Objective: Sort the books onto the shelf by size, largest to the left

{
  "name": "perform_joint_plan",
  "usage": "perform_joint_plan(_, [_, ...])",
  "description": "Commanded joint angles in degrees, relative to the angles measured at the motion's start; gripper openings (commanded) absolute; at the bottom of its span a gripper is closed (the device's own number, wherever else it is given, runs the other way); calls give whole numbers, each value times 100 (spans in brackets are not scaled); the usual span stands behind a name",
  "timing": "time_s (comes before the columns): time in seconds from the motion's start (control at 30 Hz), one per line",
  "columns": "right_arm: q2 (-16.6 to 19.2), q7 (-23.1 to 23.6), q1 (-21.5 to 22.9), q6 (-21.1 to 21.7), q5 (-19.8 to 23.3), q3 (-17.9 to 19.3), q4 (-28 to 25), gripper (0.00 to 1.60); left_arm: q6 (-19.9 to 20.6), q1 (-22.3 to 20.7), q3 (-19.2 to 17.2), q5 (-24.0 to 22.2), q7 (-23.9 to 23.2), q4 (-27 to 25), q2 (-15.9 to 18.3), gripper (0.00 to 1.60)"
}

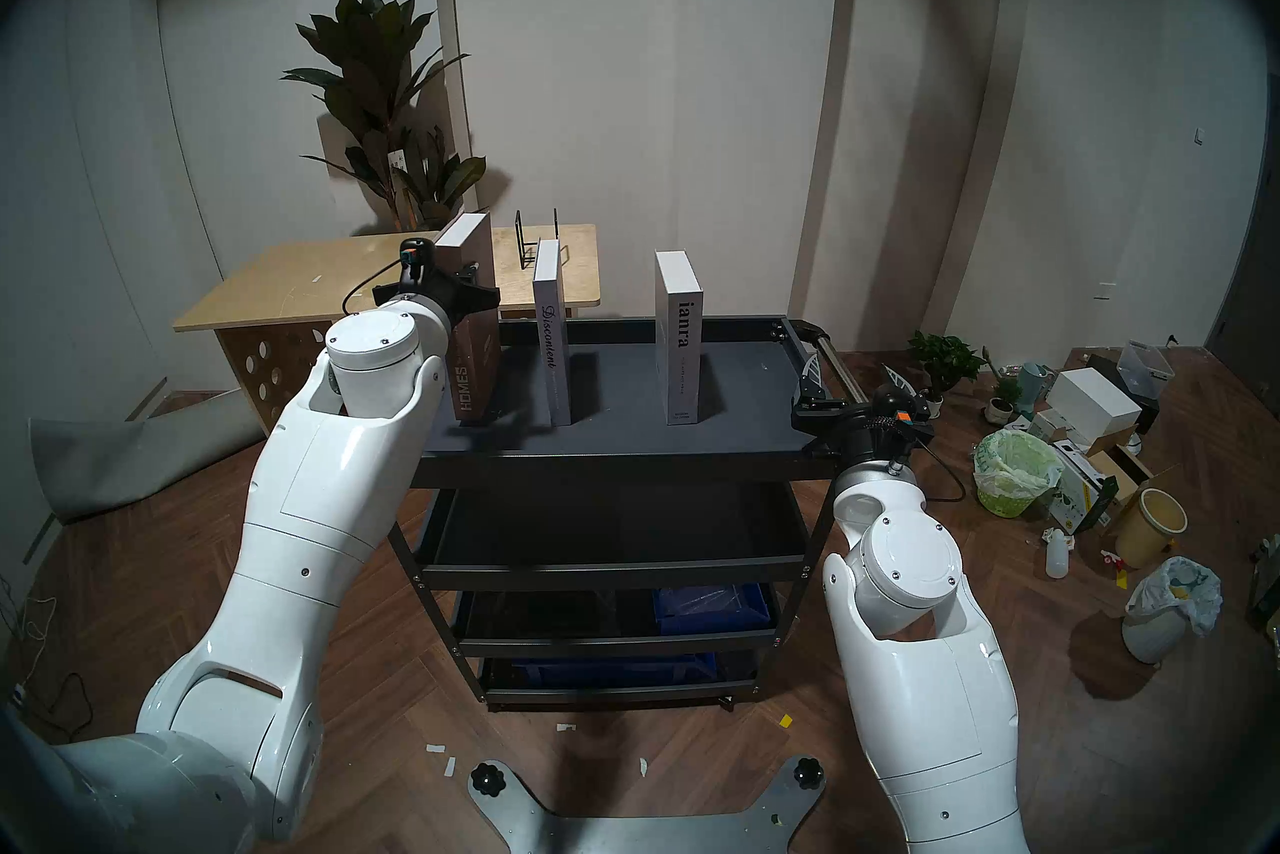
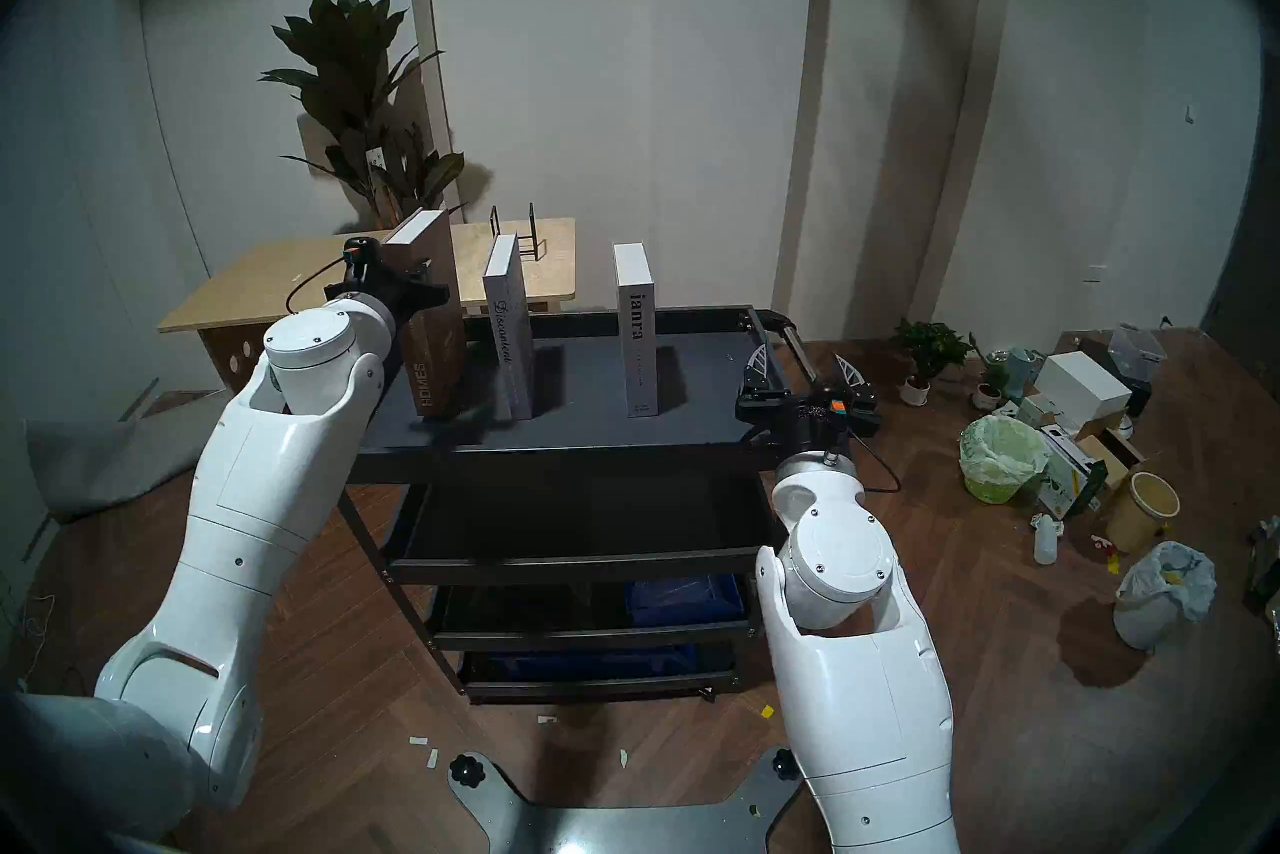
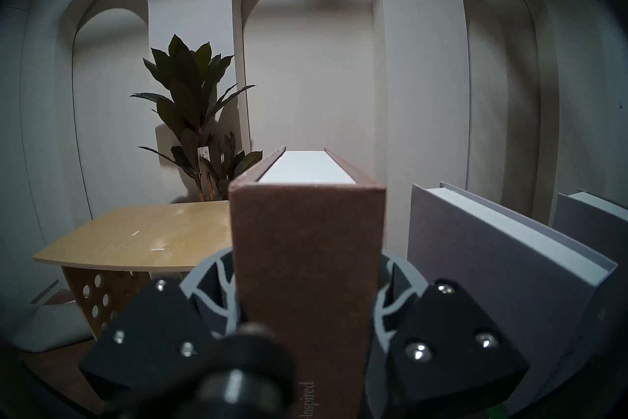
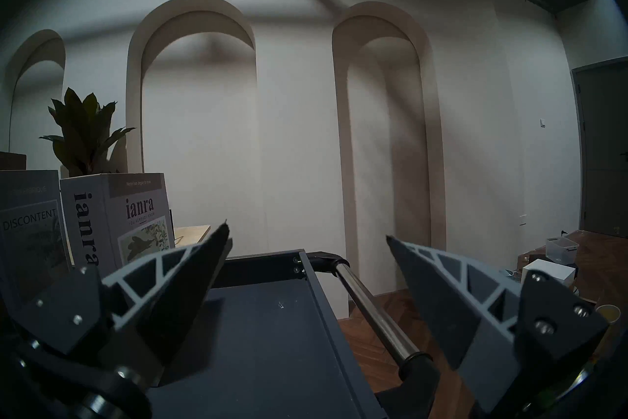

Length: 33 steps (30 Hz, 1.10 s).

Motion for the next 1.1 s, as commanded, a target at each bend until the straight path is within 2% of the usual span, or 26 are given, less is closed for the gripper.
perform_joint_plan(0.0, [43, 49, 85, -18, 56, 76, -95, 160, -206, -43, 13, 34, -10, -92, -34, 0])
perform_joint_plan(0.17, [53, 61, 74, -4, 73, 100, -104, 160, -255, -14, 18, 78, 44, -50, -64, 0])
perform_joint_plan(0.27, [61, 71, 70, -12, 90, 112, -108, 160, -567, 25, 153, 363, 185, 29, -41, 0])
perform_joint_plan(0.57, [77, 82, 73, -12, 117, 136, -96, 160, -455, 74, 218, 341, 208, 13, -40, 0])
perform_joint_plan(0.63, [78, 90, 82, -22, 133, 143, -74, 160, -410, 76, 225, 344, 241, -12, -33, 21])
perform_joint_plan(0.67, [79, 92, 83, -23, 136, 145, -71, 160, -386, 75, 220, 327, 238, -21, -33, 37])
perform_joint_plan(0.77, [83, 105, 96, -32, 152, 150, -40, 160, -301, 67, 200, 297, 278, -33, -45, 59])
perform_joint_plan(0.87, [84, 118, 108, -43, 166, 150, -20, 160, -230, 52, 169, 248, 276, -26, -54, 108])
perform_joint_plan(0.9, [83, 122, 114, -45, 169, 148, -11, 160, -248, 48, 184, 281, 283, -19, -39, 108])
perform_joint_plan(0.93, [82, 124, 120, -47, 170, 145, -3, 160, -223, 46, 178, 263, 278, -20, -41, 127])
perform_joint_plan(1.0, [79, 126, 137, -50, 168, 137, 23, 160, -223, 42, 188, 275, 295, -18, -34, 146])
perform_joint_plan(1.07, [79, 131, 150, -54, 170, 134, 50, 160, -211, 36, 196, 270, 301, -15, -28, 146])
